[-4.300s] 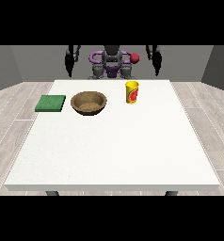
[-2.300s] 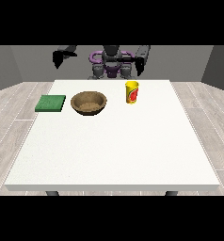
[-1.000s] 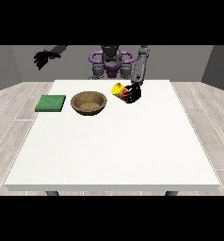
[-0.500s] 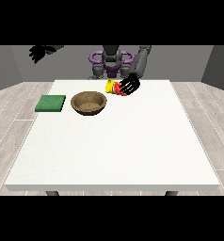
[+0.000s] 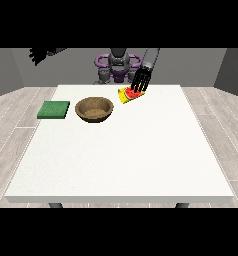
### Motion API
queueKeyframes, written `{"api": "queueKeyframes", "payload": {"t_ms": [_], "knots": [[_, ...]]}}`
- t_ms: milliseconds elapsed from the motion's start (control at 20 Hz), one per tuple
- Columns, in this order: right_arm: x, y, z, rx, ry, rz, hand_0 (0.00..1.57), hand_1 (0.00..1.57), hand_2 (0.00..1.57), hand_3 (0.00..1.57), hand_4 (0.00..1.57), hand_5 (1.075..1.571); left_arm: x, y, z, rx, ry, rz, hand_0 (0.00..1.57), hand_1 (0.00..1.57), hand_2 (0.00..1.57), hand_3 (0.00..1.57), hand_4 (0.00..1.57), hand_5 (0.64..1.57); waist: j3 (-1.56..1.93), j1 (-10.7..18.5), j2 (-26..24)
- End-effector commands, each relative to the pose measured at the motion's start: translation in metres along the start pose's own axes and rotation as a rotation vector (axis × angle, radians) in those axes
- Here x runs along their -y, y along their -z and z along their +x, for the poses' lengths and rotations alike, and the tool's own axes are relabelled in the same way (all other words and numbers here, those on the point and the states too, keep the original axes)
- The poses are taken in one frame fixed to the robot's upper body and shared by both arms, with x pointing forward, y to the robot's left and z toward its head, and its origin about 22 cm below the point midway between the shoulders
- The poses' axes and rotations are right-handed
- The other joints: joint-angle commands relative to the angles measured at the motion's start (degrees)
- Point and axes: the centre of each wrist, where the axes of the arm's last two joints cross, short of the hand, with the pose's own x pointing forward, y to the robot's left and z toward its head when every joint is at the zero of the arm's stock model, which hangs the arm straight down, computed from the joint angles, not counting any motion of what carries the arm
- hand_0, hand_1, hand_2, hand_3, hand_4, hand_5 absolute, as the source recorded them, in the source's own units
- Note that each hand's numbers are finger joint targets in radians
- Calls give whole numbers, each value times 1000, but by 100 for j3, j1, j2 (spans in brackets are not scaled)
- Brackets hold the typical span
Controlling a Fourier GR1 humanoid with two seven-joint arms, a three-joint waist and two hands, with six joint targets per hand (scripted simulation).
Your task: Pick the cup and pour the ball into the bowl, then pick the bowl and place it on the pad
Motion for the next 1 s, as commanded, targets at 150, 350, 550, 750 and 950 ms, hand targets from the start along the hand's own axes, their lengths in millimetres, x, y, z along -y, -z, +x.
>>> {"api": "queueKeyframes", "payload": {"t_ms": [150,350,550,750,950], "knots": [[22,-12,-16,-63,6,-68,0,0,0,0,636,1562,4,15,76,25,224,-73,914,914,1571,1248,1052,1569,-21,357,-323],[12,-1,-23,-67,22,-26,0,0,0,0,654,1564,-1,14,99,-1,295,-96,773,773,1571,1213,1052,1568,-25,57,-235],[9,18,-16,-42,36,-18,0,0,0,0,662,1562,-18,24,126,34,411,-67,667,667,1571,1198,872,1571,-25,85,-81],[6,17,-23,-49,30,4,0,0,0,0,666,1562,-9,1,139,88,518,-91,267,267,1298,1366,681,1566,-25,-110,-192],[-11,41,-13,-5,42,82,0,0,0,0,681,1562,-40,16,176,132,621,-82,0,0,1127,1452,852,1571,-24,-369,170]]}}
